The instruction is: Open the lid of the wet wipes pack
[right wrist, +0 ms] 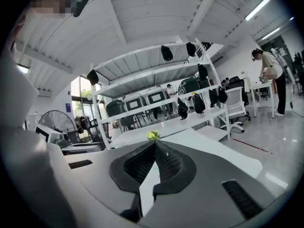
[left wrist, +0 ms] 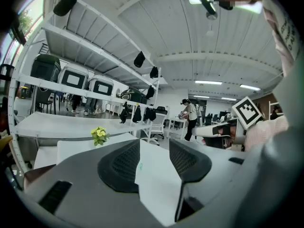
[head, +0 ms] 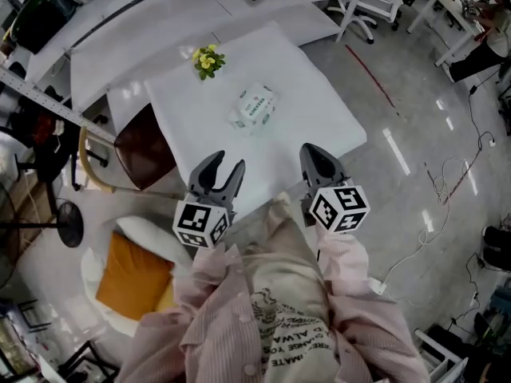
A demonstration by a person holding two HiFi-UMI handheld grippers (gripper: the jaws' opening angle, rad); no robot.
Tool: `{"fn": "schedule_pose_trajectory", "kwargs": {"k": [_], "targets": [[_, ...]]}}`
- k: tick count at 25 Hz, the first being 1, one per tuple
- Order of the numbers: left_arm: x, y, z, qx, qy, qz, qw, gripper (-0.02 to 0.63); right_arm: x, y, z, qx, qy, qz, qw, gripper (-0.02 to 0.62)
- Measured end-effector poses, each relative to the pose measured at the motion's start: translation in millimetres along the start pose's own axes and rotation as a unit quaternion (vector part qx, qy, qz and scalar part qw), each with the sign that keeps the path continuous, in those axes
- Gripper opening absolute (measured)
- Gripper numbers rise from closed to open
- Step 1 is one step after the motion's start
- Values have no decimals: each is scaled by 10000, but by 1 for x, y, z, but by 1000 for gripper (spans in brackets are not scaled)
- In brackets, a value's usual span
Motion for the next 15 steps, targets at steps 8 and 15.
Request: {"fn": "schedule_pose_trajectory", "kwargs": {"k": [8,15], "targets": [[19,-11,64,377,306,-134,9987,187,-47,9,67,498,275,-32,9984,0],[27,-23,110,649,527,-263,9961,187,-77,8,113,921,558,-46,9942,0]]}}
Point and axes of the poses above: the fingertips, and each gripper's own axes: z forward along the fingers, x to its left, y out of its top, the point moved 1 cm from there along -z, backward along the fingers, and after that the axes turned 7 degrees about z, right-handed, at the moved point
